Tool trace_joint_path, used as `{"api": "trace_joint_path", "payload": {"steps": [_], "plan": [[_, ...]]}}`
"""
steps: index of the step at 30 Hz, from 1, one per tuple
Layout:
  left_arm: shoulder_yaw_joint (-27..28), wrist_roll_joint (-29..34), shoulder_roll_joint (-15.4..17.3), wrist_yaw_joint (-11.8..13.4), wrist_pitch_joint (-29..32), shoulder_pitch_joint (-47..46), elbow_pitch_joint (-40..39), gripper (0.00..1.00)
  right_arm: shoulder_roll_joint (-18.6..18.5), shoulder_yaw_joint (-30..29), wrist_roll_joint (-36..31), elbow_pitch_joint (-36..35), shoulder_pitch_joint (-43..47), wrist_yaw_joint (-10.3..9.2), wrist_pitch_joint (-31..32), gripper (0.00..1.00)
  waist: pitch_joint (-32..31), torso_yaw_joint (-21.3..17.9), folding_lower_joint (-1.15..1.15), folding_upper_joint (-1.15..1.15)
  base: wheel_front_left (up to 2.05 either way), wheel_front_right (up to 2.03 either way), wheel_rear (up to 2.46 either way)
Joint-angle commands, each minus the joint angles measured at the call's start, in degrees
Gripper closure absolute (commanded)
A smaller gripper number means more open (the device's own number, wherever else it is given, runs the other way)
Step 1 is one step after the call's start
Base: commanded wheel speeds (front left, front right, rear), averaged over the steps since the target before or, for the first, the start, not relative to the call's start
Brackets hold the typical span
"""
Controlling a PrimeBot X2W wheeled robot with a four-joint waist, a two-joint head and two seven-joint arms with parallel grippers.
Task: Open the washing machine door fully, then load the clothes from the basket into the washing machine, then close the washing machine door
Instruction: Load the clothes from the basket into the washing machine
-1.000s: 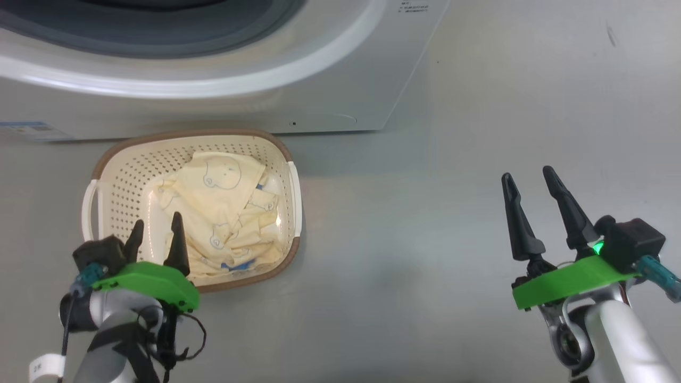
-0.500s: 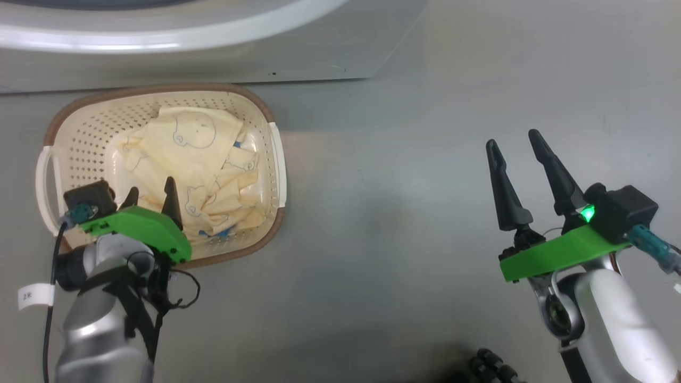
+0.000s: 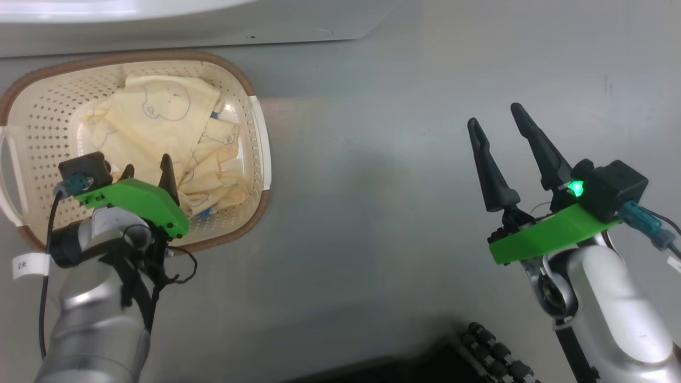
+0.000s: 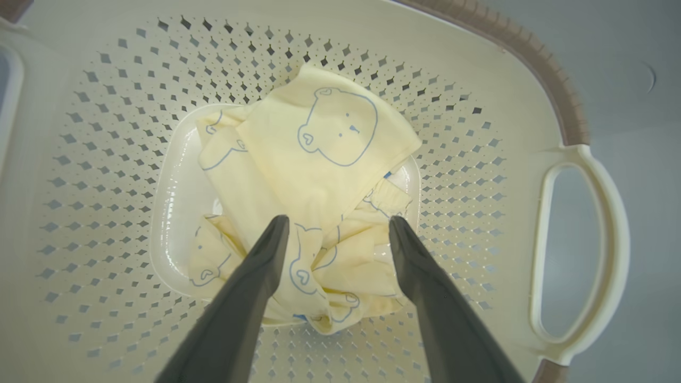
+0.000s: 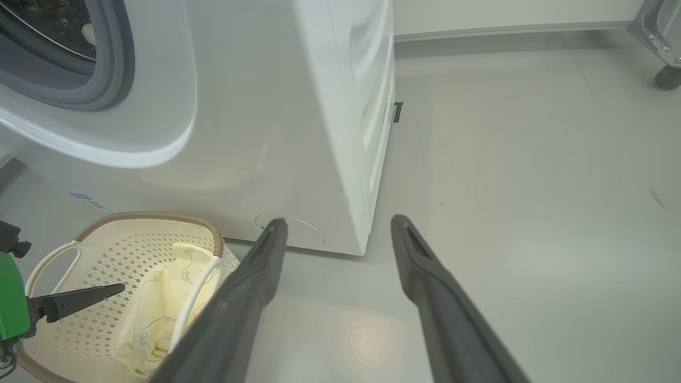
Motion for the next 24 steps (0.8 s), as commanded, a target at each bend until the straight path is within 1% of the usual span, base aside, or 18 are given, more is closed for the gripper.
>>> {"api": "trace_joint_path", "payload": {"steps": [1, 11, 24], "plan": [[1.0, -0.7, 2.1, 0.1, -0.7, 0.4, 0.1, 0.00, -0.8, 1.2, 0.1, -1.2, 0.3, -0.15, -0.5, 0.00, 0.7, -0.2, 0.00, 0.00, 0.00, 0.00, 0.00], [1.1, -2.1, 2.5, -0.4, -0.9, -2.3, 2.5, 0.00, -1.8, 1.6, -0.2, -2.0, -1.6, -0.15, -0.5, 0.00, 4.4, -0.1, 0.00, 0.00, 0.00, 0.00, 0.00], [0.5, -2.8, 3.2, -0.9, -1.2, -4.6, 3.6, 0.00, -2.4, 2.3, -0.3, -2.8, -3.5, -0.15, -0.5, 0.00, 8.4, 0.0, 0.00, 0.00, 0.00, 0.00, 0.00]]}}
